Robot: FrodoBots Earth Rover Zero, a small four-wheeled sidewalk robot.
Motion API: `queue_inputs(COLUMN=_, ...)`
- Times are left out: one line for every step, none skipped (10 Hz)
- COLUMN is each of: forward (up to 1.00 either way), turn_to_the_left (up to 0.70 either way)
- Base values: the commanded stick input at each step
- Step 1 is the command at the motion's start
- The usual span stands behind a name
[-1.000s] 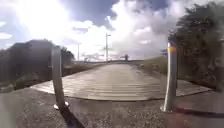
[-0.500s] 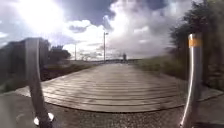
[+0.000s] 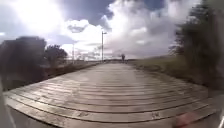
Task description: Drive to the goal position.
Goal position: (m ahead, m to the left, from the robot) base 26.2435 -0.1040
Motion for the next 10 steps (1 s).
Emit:
queue_inputs(forward=0.85, turn_to_the_left=-0.24)
queue_inputs(forward=0.85, turn_to_the_left=-0.14)
queue_inputs(forward=0.85, turn_to_the_left=-0.03)
queue_inputs(forward=0.85, turn_to_the_left=0.0)
queue_inputs(forward=0.85, turn_to_the_left=0.0)
queue_inputs(forward=0.85, turn_to_the_left=0.0)
queue_inputs(forward=0.85, turn_to_the_left=0.0)
queue_inputs(forward=0.85, turn_to_the_left=0.0)
queue_inputs(forward=0.85, turn_to_the_left=0.0)
queue_inputs(forward=0.85, turn_to_the_left=0.0)
